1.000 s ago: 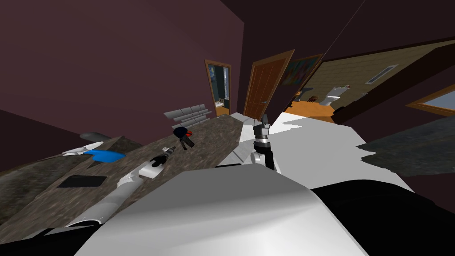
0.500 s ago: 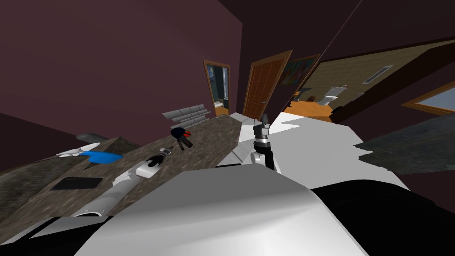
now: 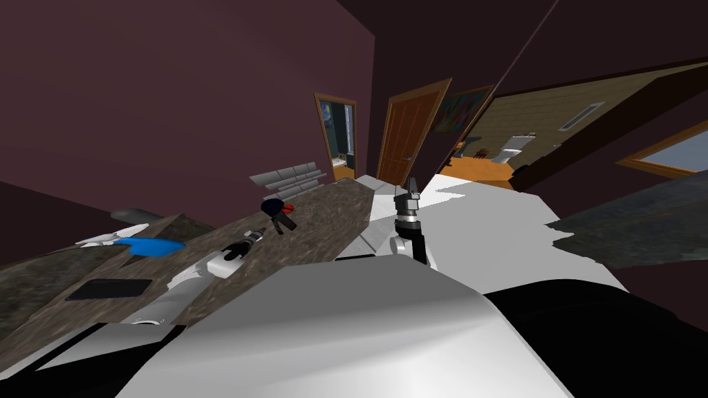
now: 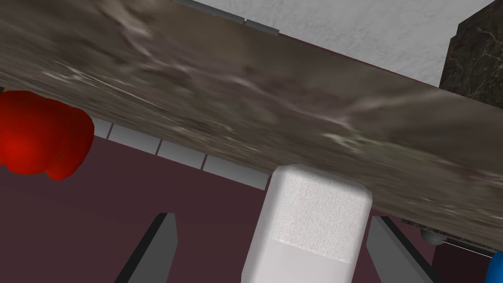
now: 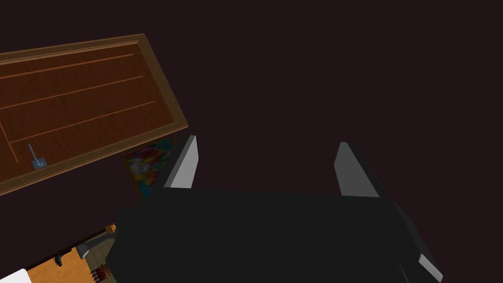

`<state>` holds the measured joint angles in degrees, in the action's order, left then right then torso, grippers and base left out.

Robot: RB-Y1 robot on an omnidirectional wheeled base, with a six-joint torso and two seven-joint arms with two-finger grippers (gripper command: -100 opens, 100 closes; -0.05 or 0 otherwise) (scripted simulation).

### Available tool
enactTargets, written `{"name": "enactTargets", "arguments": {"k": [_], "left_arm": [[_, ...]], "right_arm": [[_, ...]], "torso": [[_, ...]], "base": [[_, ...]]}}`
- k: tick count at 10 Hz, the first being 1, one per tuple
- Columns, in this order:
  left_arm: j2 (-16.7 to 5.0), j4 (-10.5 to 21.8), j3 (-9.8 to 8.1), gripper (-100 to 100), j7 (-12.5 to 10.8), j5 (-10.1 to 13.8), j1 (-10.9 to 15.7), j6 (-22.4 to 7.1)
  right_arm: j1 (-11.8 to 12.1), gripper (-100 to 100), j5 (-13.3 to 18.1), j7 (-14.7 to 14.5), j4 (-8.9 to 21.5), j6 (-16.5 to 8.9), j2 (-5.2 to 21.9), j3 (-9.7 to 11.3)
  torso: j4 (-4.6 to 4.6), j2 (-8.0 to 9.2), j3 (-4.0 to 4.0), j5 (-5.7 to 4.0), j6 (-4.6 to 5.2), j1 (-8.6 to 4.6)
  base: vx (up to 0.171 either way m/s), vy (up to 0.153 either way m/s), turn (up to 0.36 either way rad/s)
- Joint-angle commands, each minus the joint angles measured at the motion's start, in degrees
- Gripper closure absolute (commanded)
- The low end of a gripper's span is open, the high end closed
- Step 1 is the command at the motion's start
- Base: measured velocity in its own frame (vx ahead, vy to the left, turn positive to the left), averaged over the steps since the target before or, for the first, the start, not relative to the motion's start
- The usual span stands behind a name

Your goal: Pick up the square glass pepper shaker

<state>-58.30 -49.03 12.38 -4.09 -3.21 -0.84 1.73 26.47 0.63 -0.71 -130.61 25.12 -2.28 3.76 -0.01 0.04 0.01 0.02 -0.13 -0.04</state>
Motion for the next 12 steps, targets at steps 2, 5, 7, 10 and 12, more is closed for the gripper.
{"name": "enactTargets", "arguments": {"k": [2,5,7,10,12], "left_arm": [[-0.1,2.99,0.08,-100,-0.05,0.07,0.15,0.97],[-1.16,7.45,1.79,-100,-0.63,0.93,2.76,4.77],[-2.21,11.83,3.5,-100,-1.2,1.79,5.37,7.83],[-1.93,15.34,4.06,-100,-1.27,1.6,6.36,8.75],[-1.92,15.66,4.15,100,-1.31,1.59,6.48,8.94]], "right_arm": [[0.0,0,0.0,0.0,0.0,0.0,0.0,0.0],[0.0,0,0.0,0.0,0.0,0.0,0.0,0.0],[0.0,0,0.0,0.0,0.0,0.0,0.0,0.0],[0.0,0,0.0,0.0,0.0,0.0,0.0,0.0],[0.0,0,0.0,0.0,0.0,0.0,0.0,-0.01]], "torso": [[0.0,0.01,0.0,0.01,-0.02,0.07],[0.0,-0.02,-0.01,0.01,0.03,0.04],[0.0,-0.01,0.0,0.02,-0.01,0.07],[-0.01,-0.02,-0.01,0.0,-0.01,0.02],[0.0,0.0,0.0,0.04,-0.01,0.16]], "base": [[0.001,-0.019,0.003],[0.0,-0.033,-0.021],[0.004,-0.04,-0.019],[0.006,-0.037,-0.003],[0.0,0.0,0.0]]}}
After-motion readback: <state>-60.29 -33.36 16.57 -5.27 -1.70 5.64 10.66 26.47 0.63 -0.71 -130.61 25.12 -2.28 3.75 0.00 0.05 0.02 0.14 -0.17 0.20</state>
